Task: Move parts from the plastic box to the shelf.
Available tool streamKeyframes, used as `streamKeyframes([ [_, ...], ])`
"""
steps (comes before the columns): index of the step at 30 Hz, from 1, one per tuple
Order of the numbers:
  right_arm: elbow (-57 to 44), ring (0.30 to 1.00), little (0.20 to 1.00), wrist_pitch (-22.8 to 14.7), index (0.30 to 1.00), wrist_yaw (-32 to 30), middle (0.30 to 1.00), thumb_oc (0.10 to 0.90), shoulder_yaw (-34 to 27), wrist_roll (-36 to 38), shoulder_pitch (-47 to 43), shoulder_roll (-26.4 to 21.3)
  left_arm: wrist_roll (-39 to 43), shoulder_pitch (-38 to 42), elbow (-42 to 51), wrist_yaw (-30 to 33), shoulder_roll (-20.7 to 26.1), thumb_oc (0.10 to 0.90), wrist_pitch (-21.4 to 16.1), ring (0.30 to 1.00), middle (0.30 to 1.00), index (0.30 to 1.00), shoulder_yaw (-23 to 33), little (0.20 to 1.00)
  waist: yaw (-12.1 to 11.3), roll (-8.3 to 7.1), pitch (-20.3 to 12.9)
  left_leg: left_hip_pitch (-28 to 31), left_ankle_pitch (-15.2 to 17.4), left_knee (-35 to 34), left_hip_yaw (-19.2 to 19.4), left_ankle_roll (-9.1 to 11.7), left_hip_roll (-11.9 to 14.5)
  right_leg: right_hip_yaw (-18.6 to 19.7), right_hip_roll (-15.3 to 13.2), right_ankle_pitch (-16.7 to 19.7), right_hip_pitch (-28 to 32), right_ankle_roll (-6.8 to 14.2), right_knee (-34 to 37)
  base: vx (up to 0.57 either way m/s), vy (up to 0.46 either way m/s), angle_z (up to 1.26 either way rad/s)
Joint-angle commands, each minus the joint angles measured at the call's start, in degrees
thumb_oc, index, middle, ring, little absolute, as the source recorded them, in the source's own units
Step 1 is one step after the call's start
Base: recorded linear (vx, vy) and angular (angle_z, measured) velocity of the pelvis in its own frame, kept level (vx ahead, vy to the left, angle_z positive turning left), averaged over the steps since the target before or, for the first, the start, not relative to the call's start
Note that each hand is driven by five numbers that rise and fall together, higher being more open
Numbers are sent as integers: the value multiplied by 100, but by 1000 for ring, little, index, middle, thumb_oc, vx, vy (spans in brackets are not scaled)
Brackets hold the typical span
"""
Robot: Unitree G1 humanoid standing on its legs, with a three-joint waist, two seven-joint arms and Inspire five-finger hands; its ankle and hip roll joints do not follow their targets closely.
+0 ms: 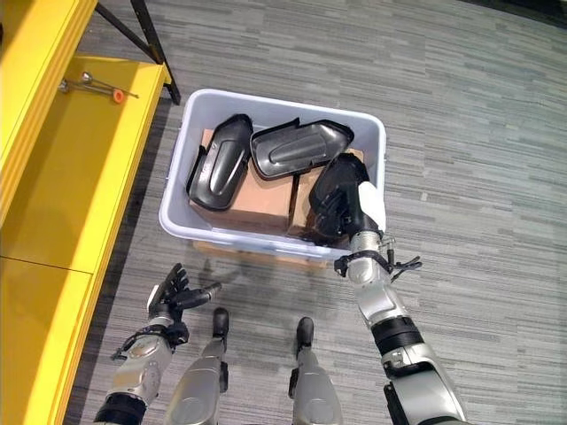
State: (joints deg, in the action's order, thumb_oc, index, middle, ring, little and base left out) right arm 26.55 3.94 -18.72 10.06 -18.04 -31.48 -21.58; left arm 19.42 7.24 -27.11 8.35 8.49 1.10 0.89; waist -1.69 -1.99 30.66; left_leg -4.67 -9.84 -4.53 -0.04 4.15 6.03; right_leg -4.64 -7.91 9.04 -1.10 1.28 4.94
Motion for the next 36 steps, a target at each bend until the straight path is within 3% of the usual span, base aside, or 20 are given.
streamKeyframes([
  [1, -771, 300, 300, -227, 300, -427, 300, 400, -654, -360, -459, -912, -180, 2, 182, -101, -205, 900, -315, 1000, 1000, 1000, 49, 1000, 147, 134, -518, 620, 758, -47, 89, -203, 167, 148, -473, -241, 246, -159, -19, 0, 0, 0],
  [20, -1713, 300, 300, -367, 300, -333, 300, 400, -957, -708, -154, -1273, -233, -119, 134, -168, -180, 900, -289, 1000, 1000, 1000, 32, 1000, 260, 206, -967, 749, 762, -47, 81, -204, 243, 209, -387, -273, 307, -180, 6, 2, -6, -4],
  [36, -2247, 300, 300, -457, 300, -223, 300, 400, -1076, -758, 10, -1278, -236, -198, 69, -170, -171, 900, -280, 1000, 1000, 1000, 34, 1000, 346, 250, -1203, 827, 793, -47, 69, -212, 284, 270, -316, -277, 337, -204, 6, 2, -3, -1],
])
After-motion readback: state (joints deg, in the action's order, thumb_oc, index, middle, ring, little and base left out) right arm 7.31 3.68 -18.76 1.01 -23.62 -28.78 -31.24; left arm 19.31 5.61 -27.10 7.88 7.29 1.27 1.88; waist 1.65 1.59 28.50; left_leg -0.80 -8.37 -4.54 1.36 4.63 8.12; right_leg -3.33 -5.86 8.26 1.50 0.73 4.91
